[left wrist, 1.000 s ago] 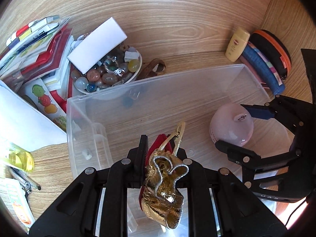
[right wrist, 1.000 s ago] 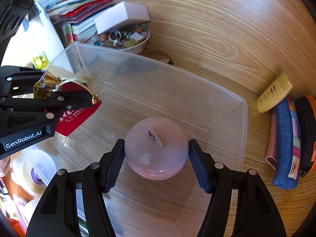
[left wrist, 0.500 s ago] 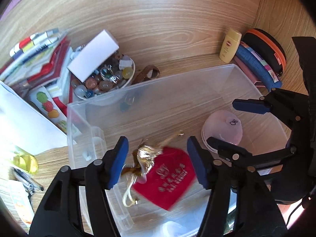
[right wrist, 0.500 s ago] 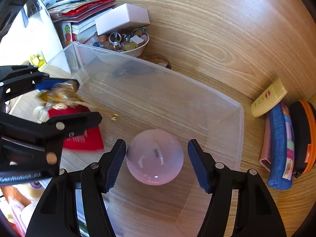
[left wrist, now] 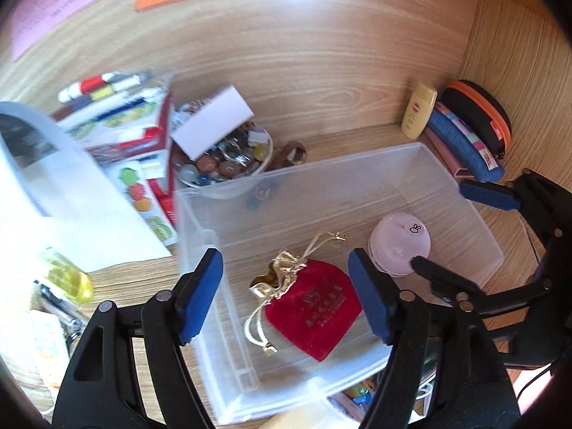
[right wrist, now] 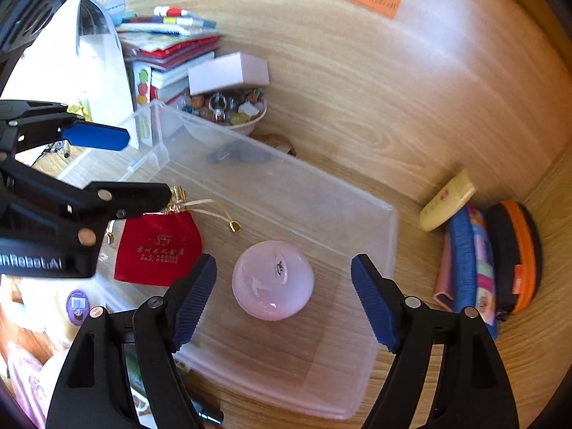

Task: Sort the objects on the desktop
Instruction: 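Open both tools to drop the pouch and pink container into the box, then grasp the white plastic tub with the left tool while the right tool grasps the white cloth bag, then carry the white tub and cloth bag with both tools over the clear box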

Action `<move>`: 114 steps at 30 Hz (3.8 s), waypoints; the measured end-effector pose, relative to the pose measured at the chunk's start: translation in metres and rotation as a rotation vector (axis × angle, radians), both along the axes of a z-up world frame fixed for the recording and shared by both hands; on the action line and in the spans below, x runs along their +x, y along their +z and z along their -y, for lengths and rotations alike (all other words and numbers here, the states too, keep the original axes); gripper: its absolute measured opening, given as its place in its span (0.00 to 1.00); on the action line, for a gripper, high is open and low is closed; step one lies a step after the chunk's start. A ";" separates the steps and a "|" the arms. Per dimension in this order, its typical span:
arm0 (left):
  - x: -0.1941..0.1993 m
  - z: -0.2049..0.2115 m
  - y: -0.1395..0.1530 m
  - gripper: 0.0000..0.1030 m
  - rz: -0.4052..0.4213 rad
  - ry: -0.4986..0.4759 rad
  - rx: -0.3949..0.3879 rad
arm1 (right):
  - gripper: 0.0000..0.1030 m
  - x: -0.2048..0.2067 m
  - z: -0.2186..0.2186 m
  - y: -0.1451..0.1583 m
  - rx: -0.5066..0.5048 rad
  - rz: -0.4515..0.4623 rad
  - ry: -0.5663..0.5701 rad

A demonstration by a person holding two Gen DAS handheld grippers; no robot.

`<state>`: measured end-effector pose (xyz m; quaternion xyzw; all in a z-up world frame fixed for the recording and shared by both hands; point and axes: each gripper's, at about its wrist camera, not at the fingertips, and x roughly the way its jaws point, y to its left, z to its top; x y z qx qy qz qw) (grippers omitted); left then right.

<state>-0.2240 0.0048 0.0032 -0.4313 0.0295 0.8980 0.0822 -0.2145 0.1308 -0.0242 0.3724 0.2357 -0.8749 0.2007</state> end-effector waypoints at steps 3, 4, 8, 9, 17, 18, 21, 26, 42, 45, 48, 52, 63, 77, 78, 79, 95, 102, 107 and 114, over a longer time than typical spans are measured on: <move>0.013 0.005 0.006 0.72 -0.037 0.009 -0.012 | 0.81 0.010 -0.005 0.007 -0.014 -0.043 0.003; 0.017 0.008 0.008 0.72 -0.051 0.012 -0.015 | 0.81 0.014 -0.007 0.010 -0.017 -0.056 0.003; 0.039 0.018 0.017 0.77 -0.102 0.033 -0.023 | 0.81 0.032 -0.017 0.019 -0.038 -0.095 -0.006; 0.043 0.020 0.019 0.78 -0.113 0.037 -0.023 | 0.81 0.035 -0.020 0.021 -0.045 -0.101 -0.007; 0.088 0.023 0.031 0.88 -0.201 0.051 -0.054 | 0.83 0.063 -0.044 0.028 -0.101 -0.133 -0.035; 0.093 0.022 0.031 0.88 -0.204 0.049 -0.060 | 0.83 0.067 -0.046 0.028 -0.108 -0.132 -0.035; 0.106 0.019 0.029 0.88 -0.210 0.041 -0.081 | 0.83 0.075 -0.055 0.027 -0.125 -0.122 -0.042; 0.122 0.020 0.017 0.88 -0.164 0.018 -0.079 | 0.83 0.092 -0.067 0.022 -0.144 -0.094 -0.050; 0.137 0.014 -0.039 0.88 -0.026 -0.015 -0.099 | 0.84 0.135 -0.069 -0.027 -0.219 0.091 -0.020; 0.131 0.012 -0.047 0.88 -0.002 -0.026 -0.099 | 0.84 0.137 -0.065 -0.037 -0.219 0.133 -0.001; 0.123 0.011 -0.054 0.88 0.029 -0.033 -0.087 | 0.84 0.137 -0.062 -0.043 -0.228 0.175 0.021; 0.117 0.006 -0.060 0.89 0.053 -0.052 -0.068 | 0.84 0.135 -0.055 -0.054 -0.205 0.201 0.036; 0.104 -0.009 -0.070 0.89 0.095 -0.113 -0.048 | 0.92 0.127 -0.050 -0.070 -0.178 0.224 0.049; 0.105 0.004 -0.067 0.76 0.028 -0.062 -0.069 | 0.66 0.128 -0.067 -0.067 -0.234 0.226 0.056; 0.107 0.004 -0.065 0.74 0.013 -0.058 -0.077 | 0.62 0.127 -0.069 -0.066 -0.244 0.229 0.054; 0.108 0.003 -0.063 0.71 -0.001 -0.052 -0.085 | 0.59 0.127 -0.072 -0.065 -0.252 0.230 0.051; 0.121 0.020 -0.048 0.65 -0.050 0.015 -0.007 | 0.41 0.120 -0.098 -0.032 -0.322 0.150 -0.010; 0.126 0.026 -0.039 0.64 -0.066 0.023 0.027 | 0.41 0.115 -0.108 -0.018 -0.356 0.118 -0.047; 0.130 0.026 -0.033 0.64 -0.078 0.027 0.048 | 0.41 0.112 -0.109 -0.008 -0.368 0.082 -0.054; 0.135 0.029 -0.016 0.64 -0.116 0.033 0.080 | 0.41 0.107 -0.105 0.009 -0.393 0.042 -0.037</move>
